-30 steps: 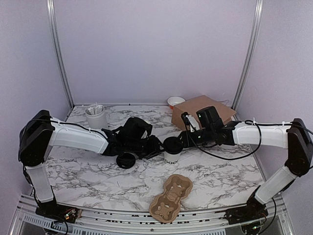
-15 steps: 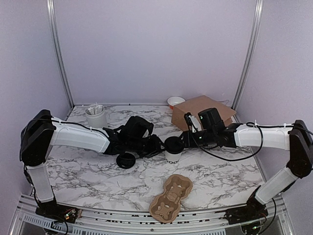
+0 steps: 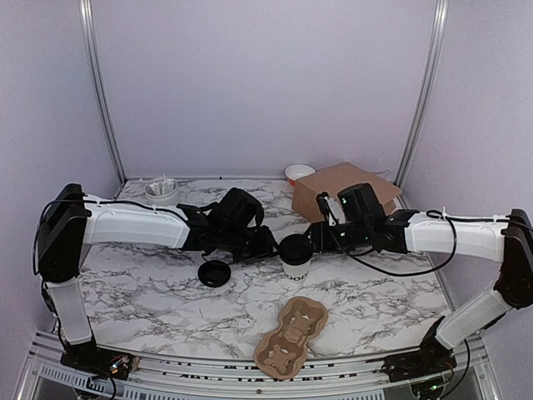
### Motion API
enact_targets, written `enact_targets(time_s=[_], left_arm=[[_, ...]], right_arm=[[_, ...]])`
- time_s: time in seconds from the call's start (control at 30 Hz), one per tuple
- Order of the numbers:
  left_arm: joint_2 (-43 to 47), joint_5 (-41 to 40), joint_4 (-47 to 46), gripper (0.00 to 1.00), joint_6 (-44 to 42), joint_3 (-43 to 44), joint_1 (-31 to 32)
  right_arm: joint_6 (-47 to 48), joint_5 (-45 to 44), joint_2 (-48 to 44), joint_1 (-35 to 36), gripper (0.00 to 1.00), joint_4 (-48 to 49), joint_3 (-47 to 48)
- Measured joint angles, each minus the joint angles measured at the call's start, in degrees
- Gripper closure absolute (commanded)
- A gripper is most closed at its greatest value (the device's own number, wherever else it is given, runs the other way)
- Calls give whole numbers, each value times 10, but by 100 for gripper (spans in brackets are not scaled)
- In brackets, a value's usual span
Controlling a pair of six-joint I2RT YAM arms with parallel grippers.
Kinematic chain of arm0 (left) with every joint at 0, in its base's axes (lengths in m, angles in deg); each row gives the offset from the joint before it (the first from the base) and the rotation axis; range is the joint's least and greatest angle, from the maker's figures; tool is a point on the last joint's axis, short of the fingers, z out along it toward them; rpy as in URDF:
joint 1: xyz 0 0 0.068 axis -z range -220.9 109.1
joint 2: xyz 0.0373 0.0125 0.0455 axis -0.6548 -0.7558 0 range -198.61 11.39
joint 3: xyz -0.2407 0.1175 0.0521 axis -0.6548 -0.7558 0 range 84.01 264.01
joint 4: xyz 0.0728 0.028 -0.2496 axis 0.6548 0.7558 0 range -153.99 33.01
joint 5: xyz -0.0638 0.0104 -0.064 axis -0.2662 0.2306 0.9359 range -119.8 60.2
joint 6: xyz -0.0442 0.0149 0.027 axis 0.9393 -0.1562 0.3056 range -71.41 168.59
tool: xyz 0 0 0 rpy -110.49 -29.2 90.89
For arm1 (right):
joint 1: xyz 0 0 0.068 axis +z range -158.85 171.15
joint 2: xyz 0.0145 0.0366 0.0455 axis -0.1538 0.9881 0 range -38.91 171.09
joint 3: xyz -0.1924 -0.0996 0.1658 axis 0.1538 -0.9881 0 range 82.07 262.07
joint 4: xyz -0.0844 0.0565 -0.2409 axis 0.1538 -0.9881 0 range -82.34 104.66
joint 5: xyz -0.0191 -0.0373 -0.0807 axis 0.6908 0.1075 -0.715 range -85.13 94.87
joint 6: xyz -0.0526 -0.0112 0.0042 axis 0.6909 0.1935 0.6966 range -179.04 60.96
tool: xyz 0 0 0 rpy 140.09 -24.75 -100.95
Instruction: Pack the takeout coffee
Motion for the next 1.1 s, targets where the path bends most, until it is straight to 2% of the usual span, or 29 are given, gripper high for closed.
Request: enact_targets(time_s=[0.53, 0.63, 0.83, 1.1], left_arm=[[-1, 0, 28, 60, -30, 44, 0], [-1, -1, 37, 59, -38, 46, 0], [-3, -19, 64, 57, -59, 75, 10], [-44, -42, 91, 56, -86, 134, 31]], right_arm=[[-30, -40, -66, -3, 45, -5, -40], [-30, -40, -89, -11, 48, -7, -49], [-26, -6, -129, -49, 63, 6, -77], [-16, 76, -120, -96, 66, 37, -107]])
